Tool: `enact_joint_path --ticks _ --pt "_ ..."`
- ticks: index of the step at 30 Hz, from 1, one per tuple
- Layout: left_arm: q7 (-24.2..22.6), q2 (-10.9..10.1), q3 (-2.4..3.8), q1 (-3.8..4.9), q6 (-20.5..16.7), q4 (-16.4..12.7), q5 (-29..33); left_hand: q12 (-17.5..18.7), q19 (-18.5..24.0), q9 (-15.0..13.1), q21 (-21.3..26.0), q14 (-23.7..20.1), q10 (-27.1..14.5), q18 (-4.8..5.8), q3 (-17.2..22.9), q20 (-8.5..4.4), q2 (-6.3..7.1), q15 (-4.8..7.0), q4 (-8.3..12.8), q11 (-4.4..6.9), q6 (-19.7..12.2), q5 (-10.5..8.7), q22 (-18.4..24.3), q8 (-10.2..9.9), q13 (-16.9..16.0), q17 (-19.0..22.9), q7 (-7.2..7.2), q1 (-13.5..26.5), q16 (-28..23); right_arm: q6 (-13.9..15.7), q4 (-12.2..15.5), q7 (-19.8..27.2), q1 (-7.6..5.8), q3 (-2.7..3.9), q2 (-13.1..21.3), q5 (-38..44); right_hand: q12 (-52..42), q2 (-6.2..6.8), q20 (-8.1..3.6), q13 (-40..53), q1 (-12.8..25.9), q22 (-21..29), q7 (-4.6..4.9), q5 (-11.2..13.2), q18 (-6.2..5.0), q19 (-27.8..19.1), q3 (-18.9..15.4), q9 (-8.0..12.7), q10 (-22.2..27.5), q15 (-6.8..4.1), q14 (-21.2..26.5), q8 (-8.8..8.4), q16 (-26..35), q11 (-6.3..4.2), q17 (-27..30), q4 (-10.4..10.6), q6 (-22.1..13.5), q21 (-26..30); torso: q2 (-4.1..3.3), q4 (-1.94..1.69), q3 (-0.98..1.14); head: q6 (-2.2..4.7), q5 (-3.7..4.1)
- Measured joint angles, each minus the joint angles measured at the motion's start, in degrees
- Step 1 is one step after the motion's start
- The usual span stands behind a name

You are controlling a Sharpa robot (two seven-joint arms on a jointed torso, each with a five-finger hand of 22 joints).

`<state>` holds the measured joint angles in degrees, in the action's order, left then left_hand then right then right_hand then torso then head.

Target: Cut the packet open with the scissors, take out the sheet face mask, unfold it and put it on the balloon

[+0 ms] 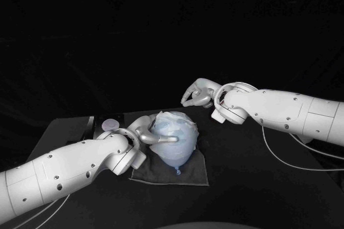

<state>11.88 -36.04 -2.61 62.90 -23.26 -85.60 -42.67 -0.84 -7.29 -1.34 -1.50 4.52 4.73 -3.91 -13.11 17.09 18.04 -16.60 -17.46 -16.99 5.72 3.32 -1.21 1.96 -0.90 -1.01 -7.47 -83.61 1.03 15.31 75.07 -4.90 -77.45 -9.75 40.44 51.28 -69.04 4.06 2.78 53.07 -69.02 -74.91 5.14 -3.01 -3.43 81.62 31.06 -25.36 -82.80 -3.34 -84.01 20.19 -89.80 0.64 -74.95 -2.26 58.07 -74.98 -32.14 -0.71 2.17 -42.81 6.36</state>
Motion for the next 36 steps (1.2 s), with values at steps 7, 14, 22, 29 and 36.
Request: enact_joint_path --ticks 7,14,22,29,36 --pt "0.1 -0.2 -0.01 0.01 0.2 0.1 -0.1 0.0 0.0 0.0 0.0 0.0 0.0 0.00 0.0 0.00 0.00 0.00 0.0 0.00 0.0 0.00 0.0 0.0 0.0 0.0 0.00 0.0 0.0 -2.0 4.2 -0.4 -0.02 0.00 3.0 -0.3 -20.8 5.37 1.59 21.1 7.0 0.0 2.76 0.0 0.00 -0.5 -8.2 1.8 0.2 2.04 0.1 -5.60 0.0 0.94 0.0 5.6 -6.4 0.6 0.00 0.03 0.01 0.18 0.04" --pt "0.1 -0.3 -0.02 0.01 0.4 0.1 -0.1 0.0 0.0 0.0 0.0 0.0 0.0 0.00 0.0 0.00 0.00 0.00 0.0 0.00 0.0 0.00 0.0 0.0 0.0 0.0 0.00 0.0 0.0 -2.9 7.5 -0.6 0.58 -0.02 5.2 -0.6 -20.8 6.04 2.27 21.9 6.3 0.0 3.34 0.0 0.00 -0.2 -10.7 2.3 0.2 2.54 0.0 -7.15 0.2 1.47 0.0 7.4 -7.6 0.6 0.00 0.05 0.04 0.25 0.14" --pt "0.2 -0.6 -0.04 0.01 0.7 -0.2 -0.2 0.0 0.0 0.0 0.0 0.0 0.0 0.00 0.0 0.00 0.00 0.00 0.0 0.00 0.0 0.00 0.0 0.0 0.0 0.0 0.00 0.0 0.0 -1.5 8.4 -0.6 1.80 -0.10 5.7 -0.9 -20.8 4.77 2.48 22.0 4.2 0.0 3.34 0.0 0.00 0.0 -11.5 2.4 0.1 2.90 0.0 -7.47 0.0 1.53 0.0 8.0 -7.6 0.6 -0.01 0.03 0.11 0.40 0.10" --pt "0.3 -0.9 -0.07 0.01 1.0 -0.4 -0.4 0.0 0.0 0.0 0.0 0.0 0.0 0.00 0.0 0.00 0.00 0.00 0.0 0.00 0.0 0.00 0.0 0.0 0.0 0.0 0.00 0.0 0.0 0.4 8.4 -0.4 2.11 -0.07 5.4 -1.2 -20.8 3.72 2.48 22.0 2.2 0.0 3.55 0.0 0.00 0.0 -12.1 2.4 0.0 2.94 0.0 -7.47 0.0 1.59 0.0 7.9 -7.3 0.6 -0.06 -0.03 0.11 0.37 0.19" --pt "0.4 -0.8 -0.11 0.01 1.2 -0.2 -0.6 0.0 0.0 0.0 0.0 0.0 0.0 0.00 0.0 0.00 -0.24 0.00 0.0 0.00 0.0 0.00 0.0 0.0 0.0 0.0 0.00 -0.2 0.0 0.8 9.0 -0.2 2.46 -0.07 5.3 -1.4 -20.8 2.64 2.51 21.9 -0.1 0.0 3.25 0.0 0.00 0.0 -12.3 2.5 -0.2 2.95 0.0 -7.70 0.0 1.84 0.0 7.7 -5.6 0.3 -0.05 -0.02 0.03 0.24 0.22"
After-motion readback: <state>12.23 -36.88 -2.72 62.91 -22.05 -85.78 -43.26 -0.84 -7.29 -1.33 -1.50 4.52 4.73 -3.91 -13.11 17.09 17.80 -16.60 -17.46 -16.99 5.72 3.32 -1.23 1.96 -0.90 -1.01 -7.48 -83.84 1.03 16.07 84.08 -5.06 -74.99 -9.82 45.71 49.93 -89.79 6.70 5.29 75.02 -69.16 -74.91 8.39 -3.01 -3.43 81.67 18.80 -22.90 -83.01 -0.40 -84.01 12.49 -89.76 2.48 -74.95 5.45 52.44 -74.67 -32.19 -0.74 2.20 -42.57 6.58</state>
